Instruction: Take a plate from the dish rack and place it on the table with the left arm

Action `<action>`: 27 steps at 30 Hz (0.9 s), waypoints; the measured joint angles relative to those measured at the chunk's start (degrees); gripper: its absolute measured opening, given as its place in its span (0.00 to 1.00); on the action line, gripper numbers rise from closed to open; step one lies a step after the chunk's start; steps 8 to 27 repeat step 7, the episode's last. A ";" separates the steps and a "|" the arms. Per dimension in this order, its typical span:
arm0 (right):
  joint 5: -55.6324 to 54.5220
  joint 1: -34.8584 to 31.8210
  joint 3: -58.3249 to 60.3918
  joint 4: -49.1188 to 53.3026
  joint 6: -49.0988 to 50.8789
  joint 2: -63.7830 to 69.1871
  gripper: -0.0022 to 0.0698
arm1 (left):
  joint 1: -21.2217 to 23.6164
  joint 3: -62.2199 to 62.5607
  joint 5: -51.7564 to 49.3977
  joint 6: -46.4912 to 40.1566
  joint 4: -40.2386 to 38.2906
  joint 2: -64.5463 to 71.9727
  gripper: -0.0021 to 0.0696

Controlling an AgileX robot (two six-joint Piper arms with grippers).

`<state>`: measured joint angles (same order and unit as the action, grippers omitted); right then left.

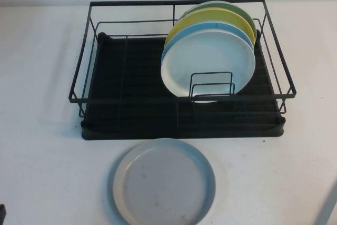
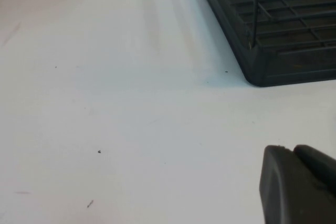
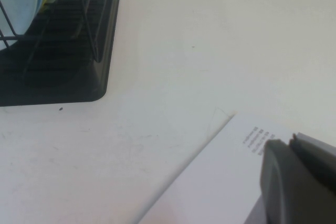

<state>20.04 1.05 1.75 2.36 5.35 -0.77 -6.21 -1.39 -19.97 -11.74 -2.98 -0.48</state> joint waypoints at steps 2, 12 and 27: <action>0.00 0.00 0.00 0.00 0.00 0.00 0.00 | 0.00 0.00 0.00 -0.02 0.11 0.00 0.02; 0.00 0.00 0.00 0.00 0.00 0.00 0.00 | 0.00 0.00 0.00 -0.13 0.18 0.00 0.02; 0.00 0.00 0.00 0.00 0.00 0.00 0.00 | 0.00 0.00 0.00 -0.13 0.18 0.00 0.02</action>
